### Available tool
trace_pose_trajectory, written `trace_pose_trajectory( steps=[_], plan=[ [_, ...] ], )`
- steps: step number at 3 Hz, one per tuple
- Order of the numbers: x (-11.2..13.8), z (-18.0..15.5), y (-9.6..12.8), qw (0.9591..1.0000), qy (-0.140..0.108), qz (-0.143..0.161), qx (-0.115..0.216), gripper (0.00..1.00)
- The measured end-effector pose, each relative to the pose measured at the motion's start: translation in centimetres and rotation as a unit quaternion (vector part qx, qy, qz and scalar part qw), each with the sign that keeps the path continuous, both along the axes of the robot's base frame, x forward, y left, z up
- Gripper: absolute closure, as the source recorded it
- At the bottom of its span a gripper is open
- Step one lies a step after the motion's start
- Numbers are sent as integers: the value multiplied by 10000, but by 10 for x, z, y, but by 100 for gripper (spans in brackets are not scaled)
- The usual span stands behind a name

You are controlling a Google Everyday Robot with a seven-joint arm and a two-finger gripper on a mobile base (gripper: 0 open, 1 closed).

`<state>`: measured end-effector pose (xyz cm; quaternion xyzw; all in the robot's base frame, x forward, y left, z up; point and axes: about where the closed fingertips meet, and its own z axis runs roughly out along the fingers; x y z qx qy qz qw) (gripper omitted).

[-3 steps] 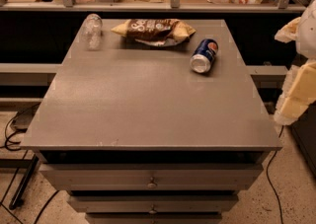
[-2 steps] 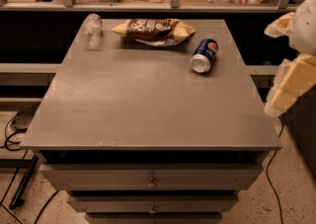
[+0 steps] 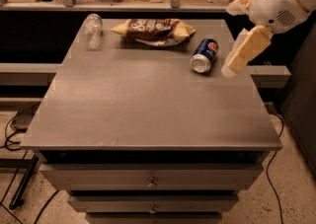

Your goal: Move pepsi can near water bottle

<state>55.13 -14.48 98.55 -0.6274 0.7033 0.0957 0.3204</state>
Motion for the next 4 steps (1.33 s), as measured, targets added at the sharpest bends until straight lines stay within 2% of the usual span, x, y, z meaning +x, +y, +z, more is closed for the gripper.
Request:
trace_pose_trajectory(
  steps=[1,2,3,4],
  plan=[
    [0,0,0,10000,0,0,0,0],
    [12,-3,8,9998,-103,-28,138,0],
    [37,-15,18,9985,-289,-234,407,0],
    [66,-32,21,9951,-351,-578,723,0]
  ],
)
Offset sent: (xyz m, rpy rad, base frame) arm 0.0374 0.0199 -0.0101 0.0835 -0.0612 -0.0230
